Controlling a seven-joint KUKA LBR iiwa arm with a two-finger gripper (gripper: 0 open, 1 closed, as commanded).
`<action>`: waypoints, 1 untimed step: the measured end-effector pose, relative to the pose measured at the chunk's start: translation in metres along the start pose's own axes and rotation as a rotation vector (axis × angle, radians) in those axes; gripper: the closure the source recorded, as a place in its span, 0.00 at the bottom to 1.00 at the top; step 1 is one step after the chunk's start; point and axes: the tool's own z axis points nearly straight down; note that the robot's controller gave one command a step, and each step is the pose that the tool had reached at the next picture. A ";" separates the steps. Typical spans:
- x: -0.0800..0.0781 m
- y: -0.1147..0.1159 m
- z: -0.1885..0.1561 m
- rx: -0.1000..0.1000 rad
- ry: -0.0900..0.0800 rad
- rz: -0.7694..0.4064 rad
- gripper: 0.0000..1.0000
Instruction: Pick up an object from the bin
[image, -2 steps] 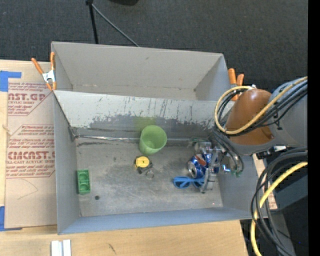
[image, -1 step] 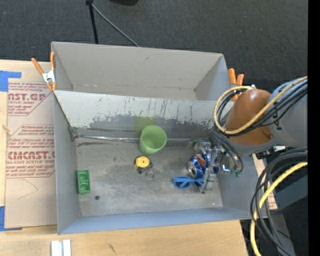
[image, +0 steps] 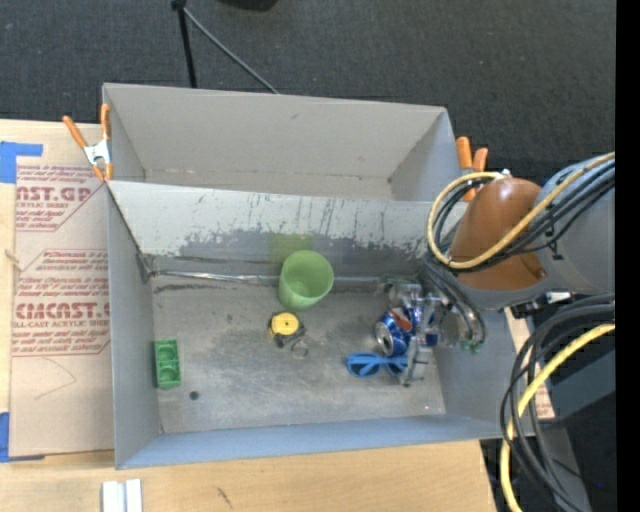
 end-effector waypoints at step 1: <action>0.000 0.001 0.000 -0.001 -0.001 0.000 0.00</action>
Offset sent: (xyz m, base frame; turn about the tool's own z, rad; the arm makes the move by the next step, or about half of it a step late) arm 0.0000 0.0000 0.0000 0.0000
